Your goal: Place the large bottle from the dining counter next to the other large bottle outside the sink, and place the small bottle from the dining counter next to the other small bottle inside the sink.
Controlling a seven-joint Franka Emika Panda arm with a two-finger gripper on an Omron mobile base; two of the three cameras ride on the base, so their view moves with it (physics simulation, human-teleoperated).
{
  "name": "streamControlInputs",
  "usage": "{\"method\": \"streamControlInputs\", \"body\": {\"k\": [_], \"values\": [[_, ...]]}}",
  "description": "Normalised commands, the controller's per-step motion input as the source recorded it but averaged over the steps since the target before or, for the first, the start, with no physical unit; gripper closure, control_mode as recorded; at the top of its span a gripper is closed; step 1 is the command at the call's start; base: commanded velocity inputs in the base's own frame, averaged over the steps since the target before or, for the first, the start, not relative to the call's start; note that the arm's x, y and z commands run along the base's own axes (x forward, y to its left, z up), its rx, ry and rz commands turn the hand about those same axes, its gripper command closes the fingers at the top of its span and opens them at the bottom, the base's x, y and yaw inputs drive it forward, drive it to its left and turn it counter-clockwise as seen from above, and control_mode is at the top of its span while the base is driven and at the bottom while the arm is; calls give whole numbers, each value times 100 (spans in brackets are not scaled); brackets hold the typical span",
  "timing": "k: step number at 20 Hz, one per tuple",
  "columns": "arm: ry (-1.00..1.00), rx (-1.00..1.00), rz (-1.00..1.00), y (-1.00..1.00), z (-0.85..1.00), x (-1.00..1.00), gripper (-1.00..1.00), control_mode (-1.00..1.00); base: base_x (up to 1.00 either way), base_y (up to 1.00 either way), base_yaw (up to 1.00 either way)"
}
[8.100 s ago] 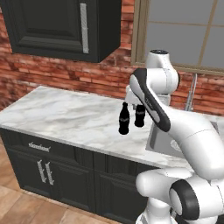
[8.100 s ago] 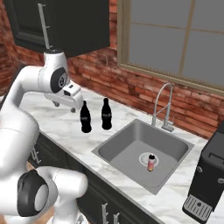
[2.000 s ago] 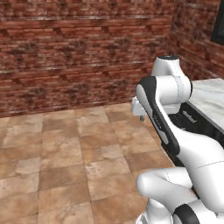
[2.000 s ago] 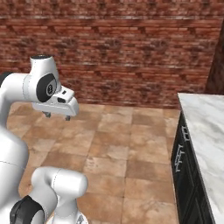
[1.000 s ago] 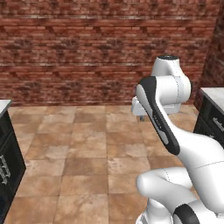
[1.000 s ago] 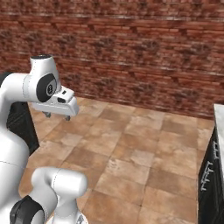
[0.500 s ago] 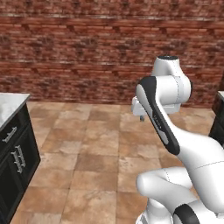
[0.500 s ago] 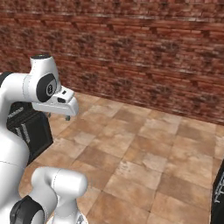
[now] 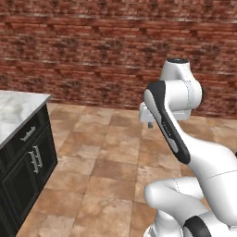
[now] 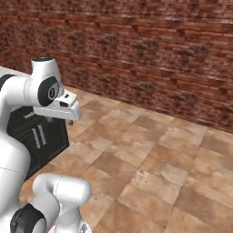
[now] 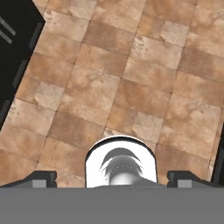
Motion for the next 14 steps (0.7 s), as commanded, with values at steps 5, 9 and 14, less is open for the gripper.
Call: {"method": "streamControlInputs", "body": {"k": [5,9,14], "values": [[0,0,0,0,0,0,-100,100,-7,0,25],[0,0,0,0,0,0,-100,100,-6,0,25],[0,0,0,0,0,0,-100,100,-5,0,25]]}}
